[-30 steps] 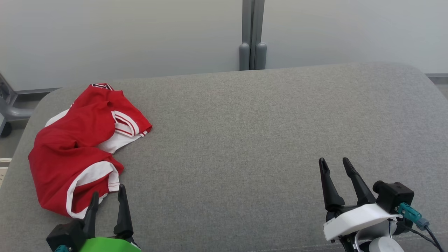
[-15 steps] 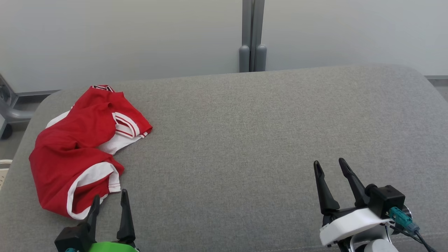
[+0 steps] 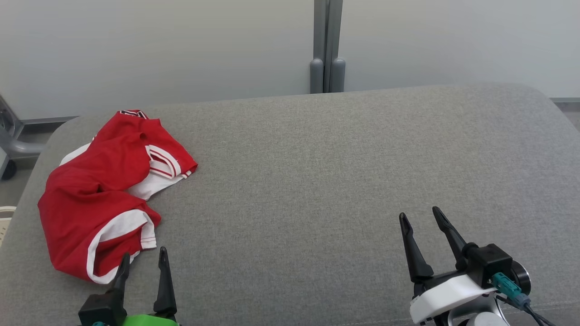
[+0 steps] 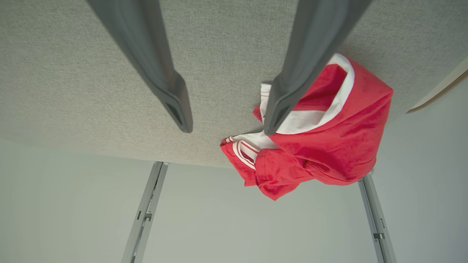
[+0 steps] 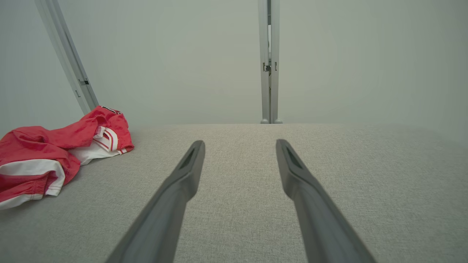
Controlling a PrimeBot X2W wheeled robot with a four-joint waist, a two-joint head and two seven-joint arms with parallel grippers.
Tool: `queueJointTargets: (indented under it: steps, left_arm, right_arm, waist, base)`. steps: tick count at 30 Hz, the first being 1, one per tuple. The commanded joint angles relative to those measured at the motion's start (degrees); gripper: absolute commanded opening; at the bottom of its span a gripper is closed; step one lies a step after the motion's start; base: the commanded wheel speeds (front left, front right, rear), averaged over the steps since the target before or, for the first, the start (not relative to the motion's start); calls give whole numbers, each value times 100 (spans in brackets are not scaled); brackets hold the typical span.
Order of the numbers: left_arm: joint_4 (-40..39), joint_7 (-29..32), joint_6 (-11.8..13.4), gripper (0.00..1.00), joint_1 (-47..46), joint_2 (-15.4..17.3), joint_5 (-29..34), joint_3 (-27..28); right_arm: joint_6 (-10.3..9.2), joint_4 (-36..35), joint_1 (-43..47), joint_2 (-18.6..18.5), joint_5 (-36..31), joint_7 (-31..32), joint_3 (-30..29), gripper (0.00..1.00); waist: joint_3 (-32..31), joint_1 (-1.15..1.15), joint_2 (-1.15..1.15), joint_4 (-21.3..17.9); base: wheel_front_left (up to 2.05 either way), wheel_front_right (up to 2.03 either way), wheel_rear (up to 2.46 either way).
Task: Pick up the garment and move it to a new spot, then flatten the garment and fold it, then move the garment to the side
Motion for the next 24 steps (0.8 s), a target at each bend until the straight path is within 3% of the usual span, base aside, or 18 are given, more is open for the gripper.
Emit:
queueJointTargets:
  steps: [1,24]
  left_arm:
    - [-30,-3,32,100,73,39,107,0]
    - [-25,84,175,100,61,77,156,-94]
  right_arm:
    - [2,13,-16,-26,-125,-52,15,100]
    - [1,184,-71,-27,-230,-101,4,100]
  waist:
    - [-5,0,0,0]
    - [-28,0,0,7]
  base:
    - [0,0,0]
    - [0,0,0]
